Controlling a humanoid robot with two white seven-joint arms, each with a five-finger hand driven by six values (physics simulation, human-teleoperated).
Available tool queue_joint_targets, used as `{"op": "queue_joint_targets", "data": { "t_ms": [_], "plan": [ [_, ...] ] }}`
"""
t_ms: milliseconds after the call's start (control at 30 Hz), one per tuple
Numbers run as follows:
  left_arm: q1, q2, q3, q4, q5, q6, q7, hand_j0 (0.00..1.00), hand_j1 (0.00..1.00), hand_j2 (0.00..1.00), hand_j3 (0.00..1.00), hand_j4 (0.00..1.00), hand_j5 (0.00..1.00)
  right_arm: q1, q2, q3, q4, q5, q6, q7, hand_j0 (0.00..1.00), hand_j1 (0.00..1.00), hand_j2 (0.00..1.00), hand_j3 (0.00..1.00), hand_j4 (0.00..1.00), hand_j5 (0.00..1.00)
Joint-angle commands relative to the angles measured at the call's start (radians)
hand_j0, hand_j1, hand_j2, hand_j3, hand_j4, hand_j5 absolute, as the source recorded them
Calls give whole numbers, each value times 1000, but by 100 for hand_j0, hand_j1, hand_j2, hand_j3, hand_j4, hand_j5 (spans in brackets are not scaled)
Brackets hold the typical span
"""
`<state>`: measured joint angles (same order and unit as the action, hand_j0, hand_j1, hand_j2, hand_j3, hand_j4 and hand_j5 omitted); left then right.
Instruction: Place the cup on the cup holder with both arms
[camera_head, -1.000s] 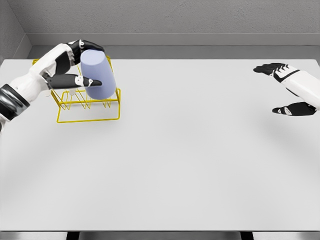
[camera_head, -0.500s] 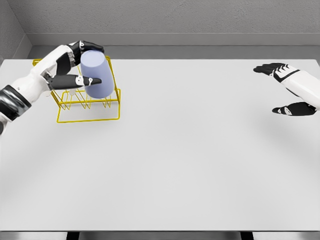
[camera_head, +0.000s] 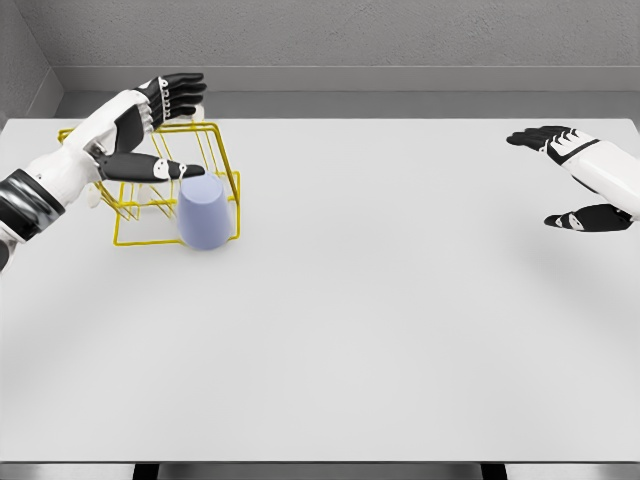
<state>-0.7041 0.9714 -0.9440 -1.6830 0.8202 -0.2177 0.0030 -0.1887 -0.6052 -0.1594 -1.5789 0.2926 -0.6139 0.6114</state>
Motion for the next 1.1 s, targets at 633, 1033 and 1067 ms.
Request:
{"op": "queue_joint_targets", "data": {
  "t_ms": [633, 1033, 1067],
  "plan": [
    [-14, 15, 2, -21, -4, -8, 0, 100, 100, 100, 100, 100, 100, 0, -1, 0, 2, -7, 3, -1, 100, 100, 100, 100, 100, 100],
    [132, 155, 5, -26, -4, -393, 2, 100, 100, 100, 100, 100, 100, 2, -1, 0, 2, -7, 3, -1, 100, 100, 100, 100, 100, 100],
    [143, 165, 5, -26, -4, -393, 2, 100, 100, 100, 100, 100, 100, 2, -1, 0, 2, -7, 3, -1, 100, 100, 100, 100, 100, 100]
  ]
}}
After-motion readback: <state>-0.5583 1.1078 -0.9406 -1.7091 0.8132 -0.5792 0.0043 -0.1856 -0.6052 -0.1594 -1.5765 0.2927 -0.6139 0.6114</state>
